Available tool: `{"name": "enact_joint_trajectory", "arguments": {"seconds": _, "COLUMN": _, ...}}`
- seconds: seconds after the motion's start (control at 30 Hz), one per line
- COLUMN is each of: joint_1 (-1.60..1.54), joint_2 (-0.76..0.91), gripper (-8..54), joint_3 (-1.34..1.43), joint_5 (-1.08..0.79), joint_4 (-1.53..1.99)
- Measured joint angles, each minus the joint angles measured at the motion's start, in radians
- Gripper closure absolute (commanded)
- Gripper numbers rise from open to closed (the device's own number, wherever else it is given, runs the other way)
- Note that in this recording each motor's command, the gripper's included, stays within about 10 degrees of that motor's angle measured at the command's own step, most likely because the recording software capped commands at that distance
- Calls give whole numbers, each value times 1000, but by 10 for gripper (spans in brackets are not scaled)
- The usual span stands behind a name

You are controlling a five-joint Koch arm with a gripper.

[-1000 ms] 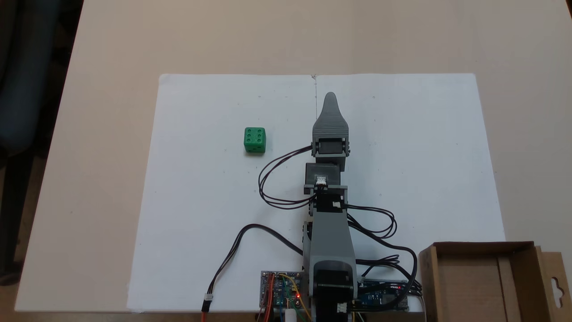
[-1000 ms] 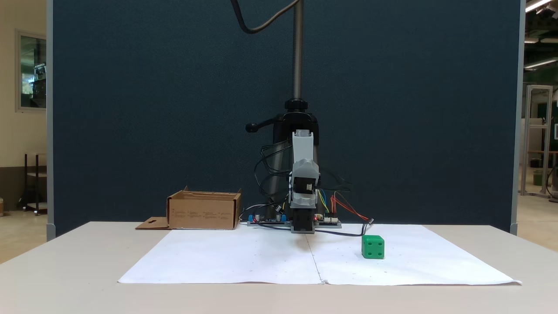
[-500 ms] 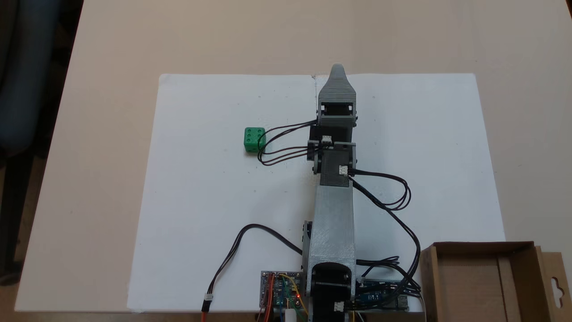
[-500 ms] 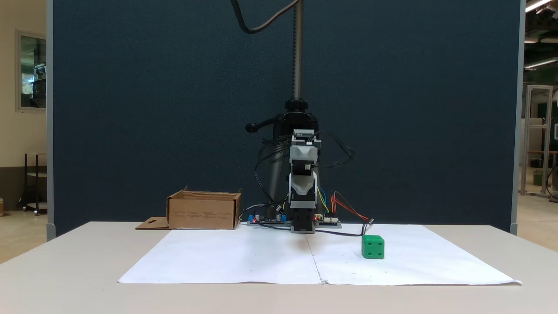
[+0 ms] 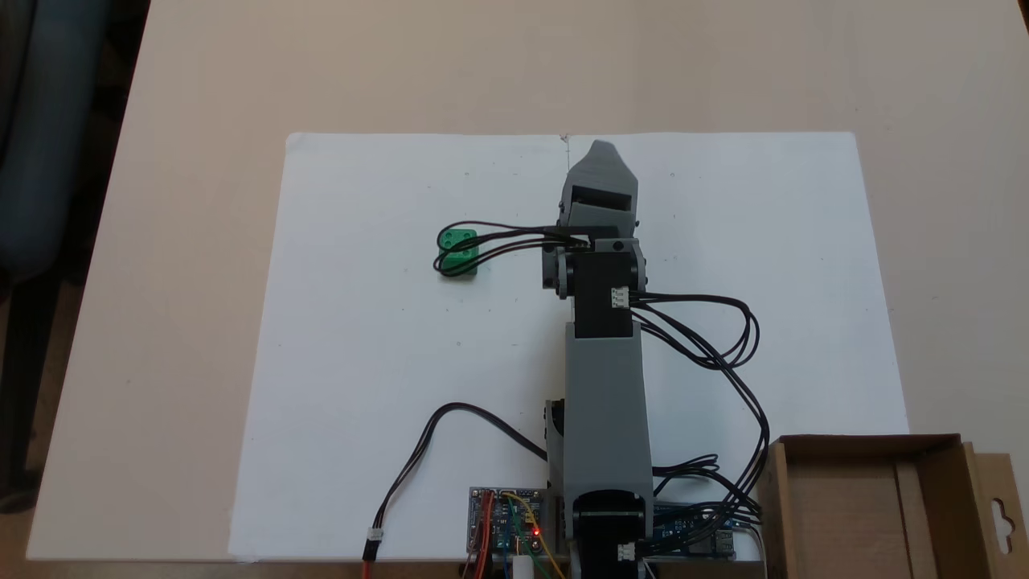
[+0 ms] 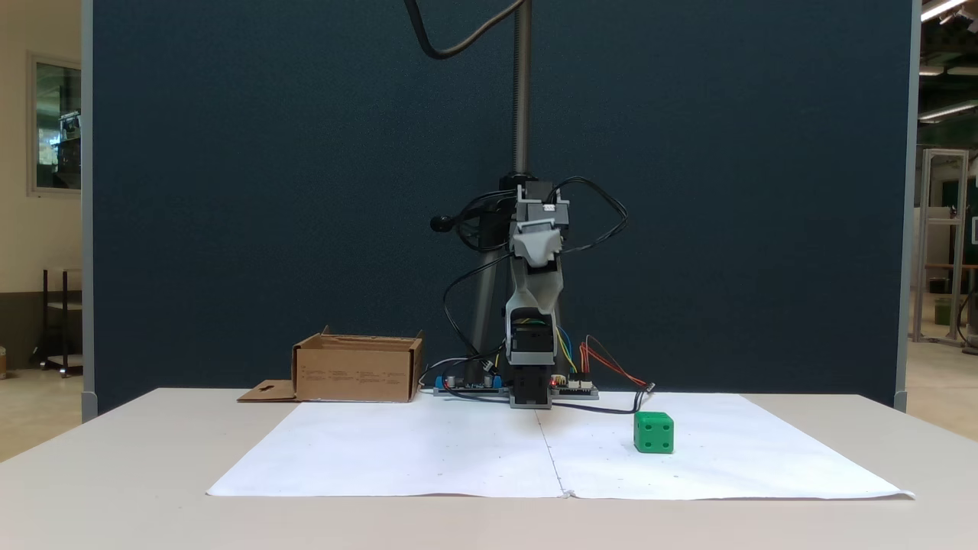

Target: Grasp a green dice and put it in the bin.

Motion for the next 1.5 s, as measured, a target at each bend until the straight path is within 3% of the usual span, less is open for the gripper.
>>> {"name": "enact_joint_trajectory", "arguments": {"seconds": 0.13, "joint_1": -91, "joint_2": -25, "gripper": 19, "joint_3": -81, "joint_5": 74, "joint_4": 207}}
{"name": "enact_joint_trajectory", "arguments": {"seconds": 0.5, "joint_1": -365, "joint_2": -282, "gripper": 18, "joint_3": -304, "joint_5": 227, "joint_4": 614}}
{"name": "enact_joint_trajectory", "arguments": {"seconds": 0.9, "joint_1": -390, "joint_2": -341, "gripper": 22, "joint_3": -476, "joint_5": 364, "joint_4": 672}}
{"name": "enact_joint_trajectory", "arguments": {"seconds": 1.5, "joint_1": -494, "joint_2": -433, "gripper": 25, "joint_3": -477, "joint_5": 497, "joint_4": 594}}
